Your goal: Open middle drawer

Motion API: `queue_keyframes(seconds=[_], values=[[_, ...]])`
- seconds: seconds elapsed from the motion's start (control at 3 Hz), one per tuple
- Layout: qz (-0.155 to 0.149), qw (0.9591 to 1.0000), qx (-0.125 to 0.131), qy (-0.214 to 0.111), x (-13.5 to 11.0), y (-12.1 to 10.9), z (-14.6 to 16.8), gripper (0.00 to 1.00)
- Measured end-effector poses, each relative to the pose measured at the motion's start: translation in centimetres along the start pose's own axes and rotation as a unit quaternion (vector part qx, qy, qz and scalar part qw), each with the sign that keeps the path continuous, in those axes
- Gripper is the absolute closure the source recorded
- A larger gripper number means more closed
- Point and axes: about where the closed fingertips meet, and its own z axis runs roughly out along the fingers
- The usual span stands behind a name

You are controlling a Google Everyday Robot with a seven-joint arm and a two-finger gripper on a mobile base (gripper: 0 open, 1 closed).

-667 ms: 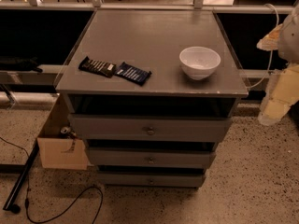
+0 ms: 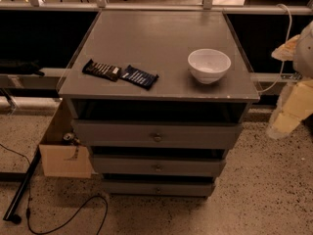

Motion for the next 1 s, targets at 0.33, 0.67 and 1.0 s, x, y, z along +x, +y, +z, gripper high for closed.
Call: queue_keyframes(seconds=[0.33,0.67,1.0], values=[[0.052,0.9969,-0.03,-0.05,0.4,1.7,5.1,0.0],[0.073,0.9935,-0.051,-0.071,0.5,2.3,7.9,0.0],[0.083,0.9906,-0.082,-0.07,1.1,2.3,11.7,0.0]])
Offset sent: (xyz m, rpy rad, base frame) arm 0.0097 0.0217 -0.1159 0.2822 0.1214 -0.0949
